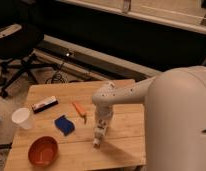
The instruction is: Place the bottle in the ceramic bowl
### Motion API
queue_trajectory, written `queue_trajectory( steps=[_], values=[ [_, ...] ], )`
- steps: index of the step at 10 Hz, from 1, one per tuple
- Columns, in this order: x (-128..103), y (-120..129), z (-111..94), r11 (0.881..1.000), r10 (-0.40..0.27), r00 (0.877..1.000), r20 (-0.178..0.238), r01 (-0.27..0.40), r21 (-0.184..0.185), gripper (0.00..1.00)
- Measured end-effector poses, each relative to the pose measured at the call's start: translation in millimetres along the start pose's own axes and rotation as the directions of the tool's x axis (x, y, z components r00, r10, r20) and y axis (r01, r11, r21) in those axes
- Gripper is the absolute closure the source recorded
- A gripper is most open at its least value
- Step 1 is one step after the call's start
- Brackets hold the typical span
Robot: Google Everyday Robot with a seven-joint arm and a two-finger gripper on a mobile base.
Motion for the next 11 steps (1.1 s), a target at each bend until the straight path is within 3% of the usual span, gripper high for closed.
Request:
queue_trajectory(
  steps=[2, 4, 5, 7, 8, 10, 11],
  values=[
    [11.9, 14.4, -1.9, 0.999, -0.044, 0.999, -0.022, 0.045, 0.026, 0.92],
    [19.3, 48.4, -32.0, 0.990, -0.139, 0.990, 0.013, 0.139, 0.008, 1.00],
    [23.8, 68.9, -57.4, 0.980, -0.198, 0.979, 0.052, 0.198, -0.008, 1.00],
    [39.1, 108.5, -110.8, 0.950, -0.300, 0.944, 0.141, 0.308, -0.044, 1.00],
    [48.2, 126.2, -134.7, 0.928, -0.351, 0.915, 0.197, 0.368, -0.056, 1.00],
    [78.6, 169.1, -166.1, 0.852, -0.477, 0.823, 0.309, 0.520, -0.068, 1.00],
    [92.2, 183.1, -173.6, 0.819, -0.516, 0.785, 0.342, 0.569, -0.072, 1.00]
  ],
)
